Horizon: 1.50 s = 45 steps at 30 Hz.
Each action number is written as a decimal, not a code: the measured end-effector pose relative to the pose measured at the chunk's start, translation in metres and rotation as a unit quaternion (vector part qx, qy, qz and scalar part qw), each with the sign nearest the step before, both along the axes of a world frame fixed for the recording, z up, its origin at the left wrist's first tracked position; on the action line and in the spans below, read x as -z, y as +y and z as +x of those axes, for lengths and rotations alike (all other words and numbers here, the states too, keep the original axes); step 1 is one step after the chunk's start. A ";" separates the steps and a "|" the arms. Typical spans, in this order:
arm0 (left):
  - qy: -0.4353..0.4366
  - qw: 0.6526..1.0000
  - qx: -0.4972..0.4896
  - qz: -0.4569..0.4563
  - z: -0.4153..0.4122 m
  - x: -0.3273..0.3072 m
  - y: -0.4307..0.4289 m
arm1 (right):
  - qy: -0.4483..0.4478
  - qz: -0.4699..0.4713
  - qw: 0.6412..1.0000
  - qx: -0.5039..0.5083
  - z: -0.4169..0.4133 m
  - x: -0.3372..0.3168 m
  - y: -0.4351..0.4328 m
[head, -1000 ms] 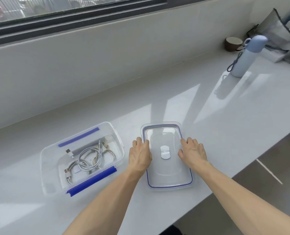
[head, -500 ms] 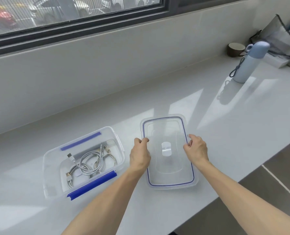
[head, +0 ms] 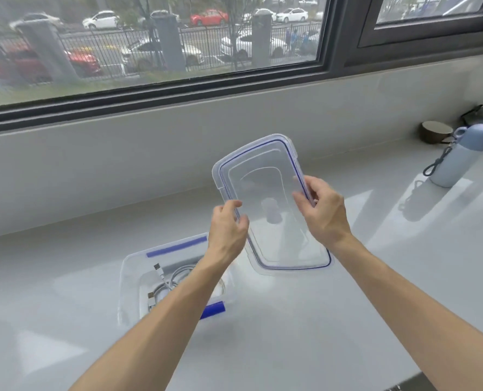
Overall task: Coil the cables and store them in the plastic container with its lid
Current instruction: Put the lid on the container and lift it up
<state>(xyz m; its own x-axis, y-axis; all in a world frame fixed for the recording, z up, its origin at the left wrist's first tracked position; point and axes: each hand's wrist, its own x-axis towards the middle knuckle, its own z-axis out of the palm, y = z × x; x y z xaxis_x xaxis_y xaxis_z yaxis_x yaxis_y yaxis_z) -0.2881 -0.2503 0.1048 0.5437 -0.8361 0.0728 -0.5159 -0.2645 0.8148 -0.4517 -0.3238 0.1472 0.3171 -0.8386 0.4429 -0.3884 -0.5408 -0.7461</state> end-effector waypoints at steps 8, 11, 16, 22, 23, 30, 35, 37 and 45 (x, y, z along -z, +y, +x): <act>0.223 0.958 -0.146 -0.102 0.071 -0.034 0.055 | 0.010 -0.231 0.964 -0.133 0.080 -0.019 0.035; 0.440 0.857 -0.190 -0.188 0.100 -0.054 0.087 | 0.030 -0.338 0.926 -0.162 0.103 -0.011 0.047; 0.585 0.775 -0.114 -0.210 0.133 -0.065 0.135 | 0.036 -0.439 0.877 -0.194 0.127 0.014 0.069; 0.627 0.752 -0.111 -0.171 0.141 -0.052 0.160 | 0.038 -0.481 0.844 -0.234 0.143 0.040 0.094; 0.635 0.744 -0.120 -0.169 0.141 -0.048 0.162 | 0.047 -0.480 0.842 -0.243 0.144 0.043 0.097; 0.576 0.782 -0.153 -0.182 0.158 -0.020 0.172 | 0.178 -0.371 0.850 -0.327 0.134 0.057 0.090; 0.553 0.806 -0.118 -0.173 0.169 -0.007 0.173 | 0.163 -0.145 0.965 -0.148 0.130 0.057 0.056; 0.558 0.804 -0.116 -0.168 0.171 0.000 0.171 | 0.160 0.055 0.981 -0.097 0.132 0.060 0.041; 0.352 0.912 -0.198 -0.078 0.162 0.044 0.154 | 0.086 0.408 0.905 -0.084 0.130 0.108 0.044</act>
